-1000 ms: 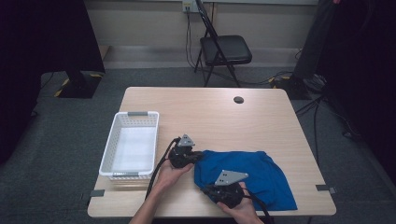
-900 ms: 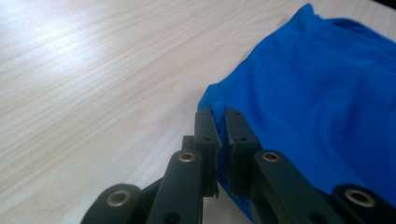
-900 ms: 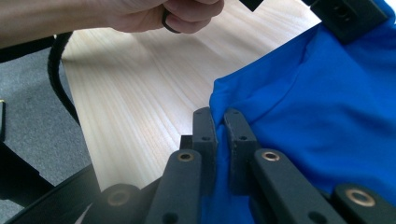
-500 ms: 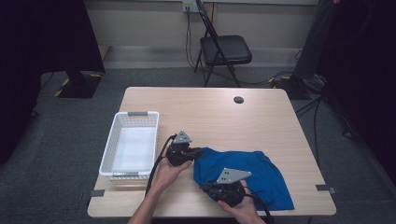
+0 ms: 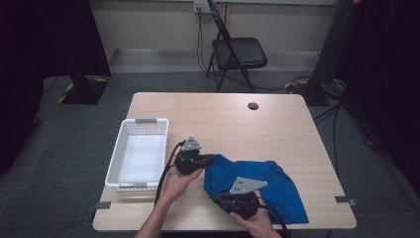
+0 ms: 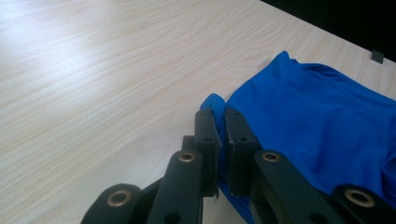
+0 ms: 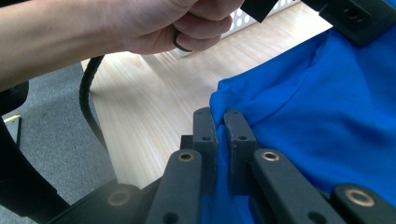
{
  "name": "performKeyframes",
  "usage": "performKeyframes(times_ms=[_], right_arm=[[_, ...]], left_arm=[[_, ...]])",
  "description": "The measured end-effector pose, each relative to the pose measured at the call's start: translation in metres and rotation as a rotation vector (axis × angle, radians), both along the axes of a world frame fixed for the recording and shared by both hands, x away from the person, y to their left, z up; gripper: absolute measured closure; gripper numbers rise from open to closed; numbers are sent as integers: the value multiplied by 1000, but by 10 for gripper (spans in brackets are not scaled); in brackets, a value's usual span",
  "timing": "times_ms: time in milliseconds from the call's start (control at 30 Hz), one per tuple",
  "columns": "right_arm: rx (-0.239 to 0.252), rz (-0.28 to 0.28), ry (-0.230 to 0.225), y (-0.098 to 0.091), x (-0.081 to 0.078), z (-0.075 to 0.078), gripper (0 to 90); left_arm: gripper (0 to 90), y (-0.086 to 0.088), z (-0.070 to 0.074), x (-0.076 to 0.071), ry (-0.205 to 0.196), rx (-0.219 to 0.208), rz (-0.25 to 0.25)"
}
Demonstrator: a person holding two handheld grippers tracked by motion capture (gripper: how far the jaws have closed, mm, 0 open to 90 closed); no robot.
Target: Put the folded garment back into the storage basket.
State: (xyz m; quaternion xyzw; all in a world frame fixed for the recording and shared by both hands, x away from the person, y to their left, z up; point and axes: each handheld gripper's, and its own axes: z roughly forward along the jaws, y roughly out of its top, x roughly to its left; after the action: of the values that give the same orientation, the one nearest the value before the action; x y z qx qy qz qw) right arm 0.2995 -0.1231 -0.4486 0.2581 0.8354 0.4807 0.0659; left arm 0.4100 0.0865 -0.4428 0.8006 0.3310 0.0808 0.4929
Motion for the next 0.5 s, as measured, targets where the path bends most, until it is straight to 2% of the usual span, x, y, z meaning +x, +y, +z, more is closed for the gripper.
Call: performKeyframes(times_ms=[500], right_arm=[[44, 3, -15, 3, 2, 14, 852]], left_arm=[[859, 7, 11, -1, -6, -33, 29]])
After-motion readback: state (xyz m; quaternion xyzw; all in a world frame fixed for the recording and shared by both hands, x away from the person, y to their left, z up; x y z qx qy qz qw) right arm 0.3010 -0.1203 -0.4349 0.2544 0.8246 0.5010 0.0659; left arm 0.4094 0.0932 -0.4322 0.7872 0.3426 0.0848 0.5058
